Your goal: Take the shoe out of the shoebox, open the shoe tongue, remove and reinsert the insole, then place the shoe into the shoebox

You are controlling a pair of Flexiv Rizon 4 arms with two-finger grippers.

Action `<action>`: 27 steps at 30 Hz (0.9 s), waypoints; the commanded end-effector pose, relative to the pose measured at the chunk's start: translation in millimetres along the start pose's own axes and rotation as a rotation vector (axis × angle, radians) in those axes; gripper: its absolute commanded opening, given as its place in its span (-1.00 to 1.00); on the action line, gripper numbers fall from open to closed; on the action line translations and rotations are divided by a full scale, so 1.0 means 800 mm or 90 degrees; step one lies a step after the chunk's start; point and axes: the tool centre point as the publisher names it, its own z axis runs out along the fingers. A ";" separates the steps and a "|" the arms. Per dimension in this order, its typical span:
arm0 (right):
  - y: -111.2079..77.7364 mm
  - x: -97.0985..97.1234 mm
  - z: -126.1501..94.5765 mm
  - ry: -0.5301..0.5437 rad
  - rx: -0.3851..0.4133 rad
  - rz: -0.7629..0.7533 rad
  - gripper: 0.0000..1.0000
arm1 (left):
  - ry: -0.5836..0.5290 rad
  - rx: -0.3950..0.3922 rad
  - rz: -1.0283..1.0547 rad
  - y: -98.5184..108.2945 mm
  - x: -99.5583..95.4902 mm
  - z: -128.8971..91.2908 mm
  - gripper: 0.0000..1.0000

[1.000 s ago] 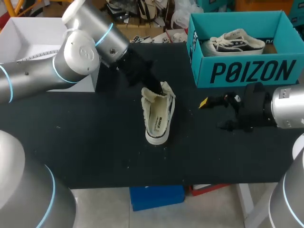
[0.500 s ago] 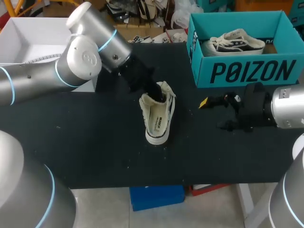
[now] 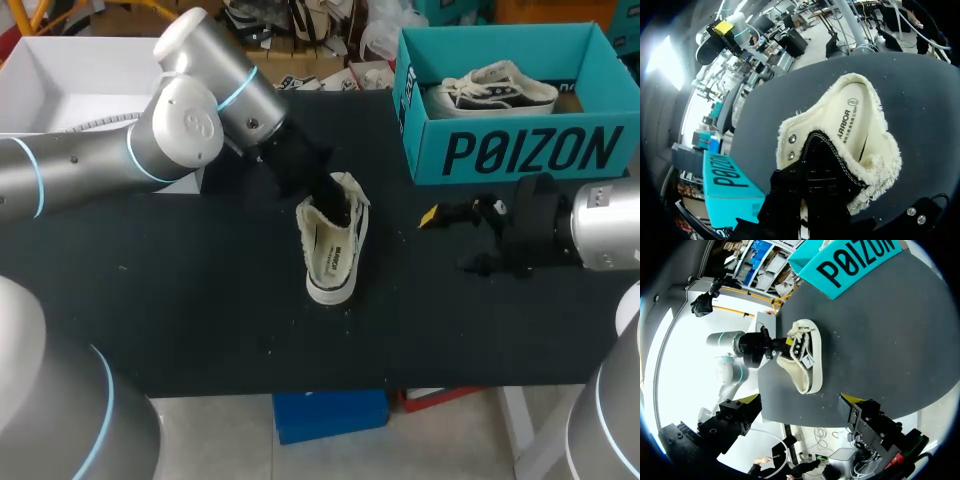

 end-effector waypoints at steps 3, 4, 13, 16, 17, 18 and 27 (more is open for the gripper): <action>0.000 0.001 0.002 -0.002 -0.001 0.000 1.00 | 0.008 0.001 0.002 0.003 -0.003 0.005 -1.00; 0.000 0.001 0.002 -0.002 -0.001 0.000 1.00 | 0.008 0.001 0.002 0.003 -0.004 0.005 -1.00; 0.000 0.001 0.002 -0.002 -0.001 0.000 1.00 | 0.021 0.008 0.007 0.000 -0.005 0.013 -1.00; 0.000 0.001 0.002 -0.002 -0.001 0.000 1.00 | 0.040 0.018 0.009 -0.002 0.000 0.022 -1.00; 0.000 0.001 0.002 -0.002 -0.001 0.000 1.00 | 0.043 0.020 0.009 -0.004 0.002 0.025 -1.00; 0.000 0.001 0.002 -0.002 -0.001 0.000 1.00 | 0.046 0.022 0.009 -0.003 0.003 0.027 -1.00; 0.000 0.001 0.002 -0.002 -0.001 0.000 1.00 | 0.043 0.002 0.027 -0.006 -0.006 0.006 -1.00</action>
